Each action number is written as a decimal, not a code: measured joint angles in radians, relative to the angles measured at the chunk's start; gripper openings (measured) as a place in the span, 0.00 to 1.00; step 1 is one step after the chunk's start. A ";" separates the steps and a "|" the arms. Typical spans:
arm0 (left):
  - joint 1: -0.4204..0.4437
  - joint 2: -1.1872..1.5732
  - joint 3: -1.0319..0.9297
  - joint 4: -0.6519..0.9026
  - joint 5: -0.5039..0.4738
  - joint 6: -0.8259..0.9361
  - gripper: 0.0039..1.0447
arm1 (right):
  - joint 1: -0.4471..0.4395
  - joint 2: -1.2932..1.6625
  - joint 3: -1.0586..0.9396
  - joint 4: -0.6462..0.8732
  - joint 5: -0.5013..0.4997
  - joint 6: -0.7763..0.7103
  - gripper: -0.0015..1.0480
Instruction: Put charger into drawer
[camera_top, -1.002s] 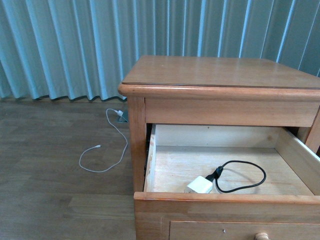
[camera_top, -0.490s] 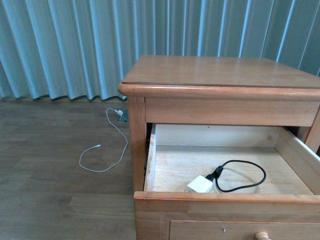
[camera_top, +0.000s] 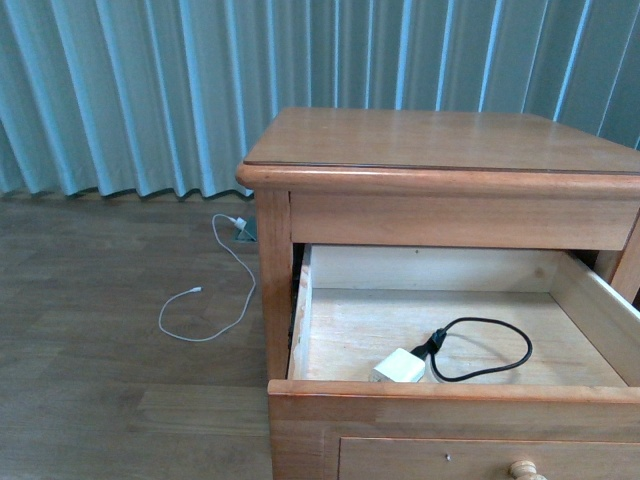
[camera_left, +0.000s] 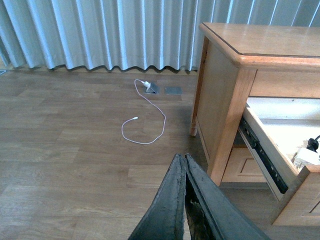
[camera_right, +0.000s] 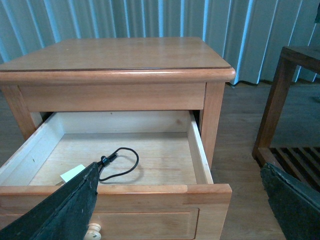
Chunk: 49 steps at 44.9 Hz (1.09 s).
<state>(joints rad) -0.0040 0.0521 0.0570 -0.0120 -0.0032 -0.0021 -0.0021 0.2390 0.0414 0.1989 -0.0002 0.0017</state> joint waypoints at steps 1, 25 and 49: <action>0.000 -0.002 -0.003 0.000 0.000 0.000 0.04 | 0.000 0.000 0.000 0.000 0.000 0.000 0.92; 0.001 -0.050 -0.045 0.006 0.000 0.000 0.20 | -0.007 0.013 0.028 -0.109 -0.047 -0.012 0.92; 0.001 -0.050 -0.045 0.006 0.000 0.000 0.94 | 0.135 0.667 0.201 -0.203 -0.122 0.158 0.92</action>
<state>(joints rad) -0.0029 0.0025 0.0124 -0.0059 -0.0029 -0.0021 0.1333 0.9058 0.2420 -0.0044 -0.1219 0.1596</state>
